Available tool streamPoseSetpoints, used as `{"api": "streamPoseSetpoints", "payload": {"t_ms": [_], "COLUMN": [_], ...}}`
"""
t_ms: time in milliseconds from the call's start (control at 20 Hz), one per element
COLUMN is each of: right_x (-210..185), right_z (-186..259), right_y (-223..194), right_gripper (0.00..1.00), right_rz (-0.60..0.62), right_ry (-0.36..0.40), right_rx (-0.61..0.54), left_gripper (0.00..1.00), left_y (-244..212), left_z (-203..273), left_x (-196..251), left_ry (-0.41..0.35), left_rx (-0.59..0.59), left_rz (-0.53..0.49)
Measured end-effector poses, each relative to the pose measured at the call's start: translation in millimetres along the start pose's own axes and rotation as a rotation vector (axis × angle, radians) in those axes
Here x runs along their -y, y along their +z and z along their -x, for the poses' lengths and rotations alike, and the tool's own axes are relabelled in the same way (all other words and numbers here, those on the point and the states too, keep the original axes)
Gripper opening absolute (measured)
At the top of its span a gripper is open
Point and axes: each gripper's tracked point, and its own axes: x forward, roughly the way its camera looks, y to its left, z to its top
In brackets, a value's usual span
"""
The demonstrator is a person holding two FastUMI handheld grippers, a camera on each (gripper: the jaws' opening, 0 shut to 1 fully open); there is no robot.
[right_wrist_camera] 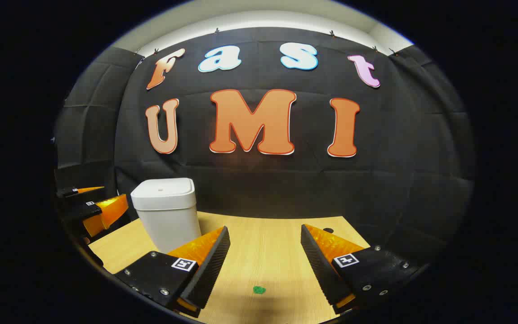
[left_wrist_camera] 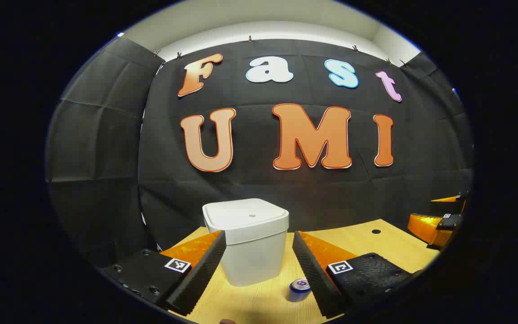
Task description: Press the lid of the desktop garbage bin to open it, pick up the crumpled paper on the desktop and throw it into the bin, then pick up the pop can on the desktop and drop it into the bin, and finally close the garbage bin lid.
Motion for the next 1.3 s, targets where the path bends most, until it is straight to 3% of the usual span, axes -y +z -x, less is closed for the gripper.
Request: {"api": "streamPoseSetpoints", "payload": {"t_ms": [400, 600, 850, 1300], "right_x": [-15, -20, 15, 29], "right_z": [-35, -40, -44, -37], "right_y": [-7, -6, 20, 21], "right_gripper": [0.95, 0.95, 0.95, 0.95], "right_rz": [0.004, -0.032, -0.027, -0.015], "right_ry": [0.108, 0.14, -0.022, -0.107], "right_rx": [-0.012, -0.031, 0.041, 0.041], "left_gripper": [0.94, 0.94, 0.94, 0.94], "left_y": [-2, -9, 3, 6], "left_z": [-22, -30, -48, -64], "left_x": [8, 21, 33, 37], "left_ry": [0.049, 0.008, -0.051, -0.093], "left_rx": [-0.007, -0.033, -0.022, -0.022], "left_rz": [0.018, 0.046, 0.04, 0.056]}}
